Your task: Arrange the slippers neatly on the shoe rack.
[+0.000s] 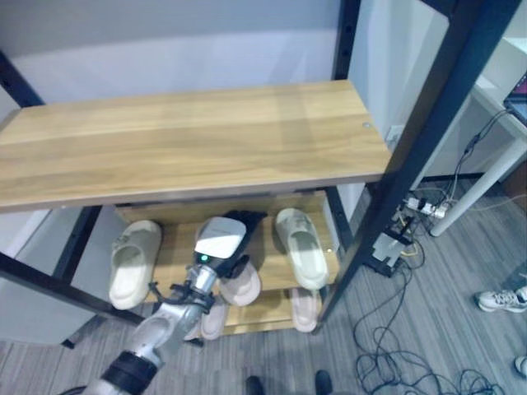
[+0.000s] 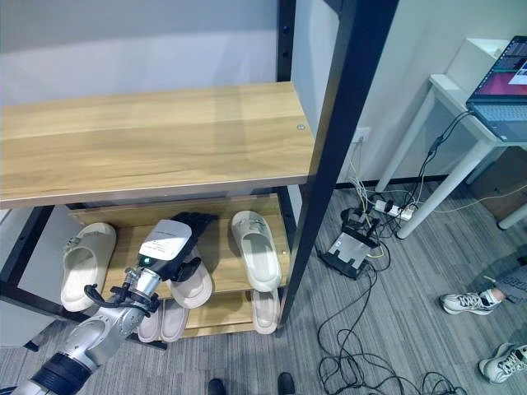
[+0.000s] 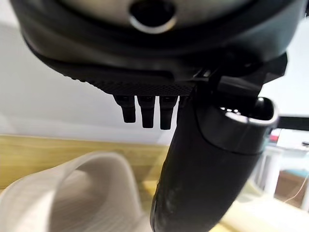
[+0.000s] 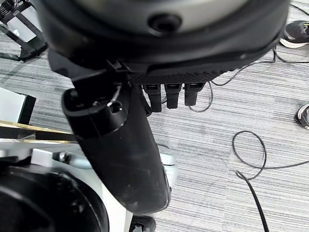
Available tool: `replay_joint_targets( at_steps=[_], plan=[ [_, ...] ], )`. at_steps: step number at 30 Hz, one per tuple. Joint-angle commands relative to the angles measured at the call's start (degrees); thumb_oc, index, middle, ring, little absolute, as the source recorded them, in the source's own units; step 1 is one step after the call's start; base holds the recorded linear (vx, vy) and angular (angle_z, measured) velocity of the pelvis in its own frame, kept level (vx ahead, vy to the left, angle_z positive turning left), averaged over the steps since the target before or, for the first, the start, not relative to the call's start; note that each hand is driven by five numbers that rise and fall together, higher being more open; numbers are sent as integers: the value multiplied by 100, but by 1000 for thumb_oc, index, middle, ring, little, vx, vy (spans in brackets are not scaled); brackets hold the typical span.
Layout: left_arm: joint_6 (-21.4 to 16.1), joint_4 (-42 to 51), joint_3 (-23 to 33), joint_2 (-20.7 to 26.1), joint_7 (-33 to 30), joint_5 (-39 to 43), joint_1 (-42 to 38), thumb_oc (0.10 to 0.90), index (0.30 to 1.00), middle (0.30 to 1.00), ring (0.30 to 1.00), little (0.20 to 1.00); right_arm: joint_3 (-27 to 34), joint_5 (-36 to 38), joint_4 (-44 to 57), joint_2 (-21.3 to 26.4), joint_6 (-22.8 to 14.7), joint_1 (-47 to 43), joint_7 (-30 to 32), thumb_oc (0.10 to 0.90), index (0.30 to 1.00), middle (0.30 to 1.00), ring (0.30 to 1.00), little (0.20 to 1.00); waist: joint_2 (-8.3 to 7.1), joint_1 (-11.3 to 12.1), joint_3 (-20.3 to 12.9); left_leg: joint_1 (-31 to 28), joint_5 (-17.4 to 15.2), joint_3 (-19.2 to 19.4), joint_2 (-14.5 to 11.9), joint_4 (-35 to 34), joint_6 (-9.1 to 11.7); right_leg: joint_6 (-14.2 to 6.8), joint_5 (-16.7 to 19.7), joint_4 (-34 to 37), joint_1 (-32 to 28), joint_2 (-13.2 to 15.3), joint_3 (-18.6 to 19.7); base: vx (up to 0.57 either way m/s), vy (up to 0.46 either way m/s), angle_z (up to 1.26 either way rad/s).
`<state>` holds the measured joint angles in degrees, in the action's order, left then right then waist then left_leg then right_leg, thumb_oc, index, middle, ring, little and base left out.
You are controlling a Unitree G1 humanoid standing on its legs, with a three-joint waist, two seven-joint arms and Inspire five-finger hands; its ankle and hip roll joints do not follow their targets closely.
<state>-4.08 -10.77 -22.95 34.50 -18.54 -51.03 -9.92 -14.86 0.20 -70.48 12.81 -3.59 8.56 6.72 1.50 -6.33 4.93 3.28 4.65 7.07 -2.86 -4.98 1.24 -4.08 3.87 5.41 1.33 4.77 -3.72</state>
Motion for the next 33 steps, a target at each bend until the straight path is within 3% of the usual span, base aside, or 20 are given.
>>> replay_joint_targets(
  at_steps=[1,14,17,21,26,27,28,29,32,33],
  plan=[
    [193,185,352,-1,-694,-143,-1167,800,900,900,900,900,-21,112,-124,200,-62,-230,185,800,900,900,900,900,-5,8,126,-86,-606,91,112,-2,78,-401,-583,-41,-112,9,-3,3,11,-3],
    [200,627,966,15,-831,99,-817,800,900,900,900,900,-102,60,-72,147,-73,-267,180,800,900,900,900,900,-51,8,116,-209,-667,112,111,-2,71,-359,-627,-41,-222,9,16,3,-1,0],
    [226,492,967,33,-894,108,-799,800,900,900,900,900,-128,15,-40,177,-72,-301,180,800,900,900,900,900,-41,-12,145,-184,-657,124,121,-2,72,-366,-614,-41,-197,15,21,0,0,0],
    [647,-537,570,236,-1041,-43,-1507,800,900,900,900,900,-99,47,72,416,-133,-415,264,800,900,900,900,900,-20,-112,280,65,-584,178,120,-2,73,-408,-492,-41,98,12,55,-31,9,-2],
    [801,-888,470,320,-971,-199,-1655,800,900,900,900,900,8,99,35,489,-169,-409,286,800,900,900,900,900,-38,-128,306,225,-564,235,108,-2,58,-419,-439,-41,288,6,119,-22,20,-13],
    [846,-1007,472,330,-925,-232,-1662,595,592,592,592,592,55,100,2,517,-173,-366,272,800,900,900,900,900,-56,-142,316,254,-561,259,102,-2,54,-418,-430,-42,321,8,139,4,26,-7],
    [874,-1041,486,339,-915,-240,-1676,515,472,472,472,472,68,93,-7,527,-171,-357,268,800,900,900,900,900,-61,-141,319,268,-557,267,102,-2,51,-422,-423,-44,335,8,147,7,25,-5],
    [905,-1093,516,323,-900,-199,-1683,400,300,300,300,300,76,85,-21,529,-168,-349,260,800,900,900,900,900,-69,-144,326,279,-555,275,100,-2,51,-423,-420,-44,346,10,144,0,0,0],
    [901,-1012,641,271,-927,-45,-1711,400,300,300,300,300,67,54,-43,533,-156,-329,241,800,900,900,900,900,-81,-150,341,283,-559,281,98,-2,46,-414,-412,-46,366,10,165,1,1,-1],
    [571,-138,770,154,-938,16,-1240,400,300,300,300,300,-134,98,157,301,-164,-512,312,800,900,900,900,900,-107,-19,291,216,-597,229,105,-2,29,-378,-482,-46,280,10,135,0,0,0]
  ],
)
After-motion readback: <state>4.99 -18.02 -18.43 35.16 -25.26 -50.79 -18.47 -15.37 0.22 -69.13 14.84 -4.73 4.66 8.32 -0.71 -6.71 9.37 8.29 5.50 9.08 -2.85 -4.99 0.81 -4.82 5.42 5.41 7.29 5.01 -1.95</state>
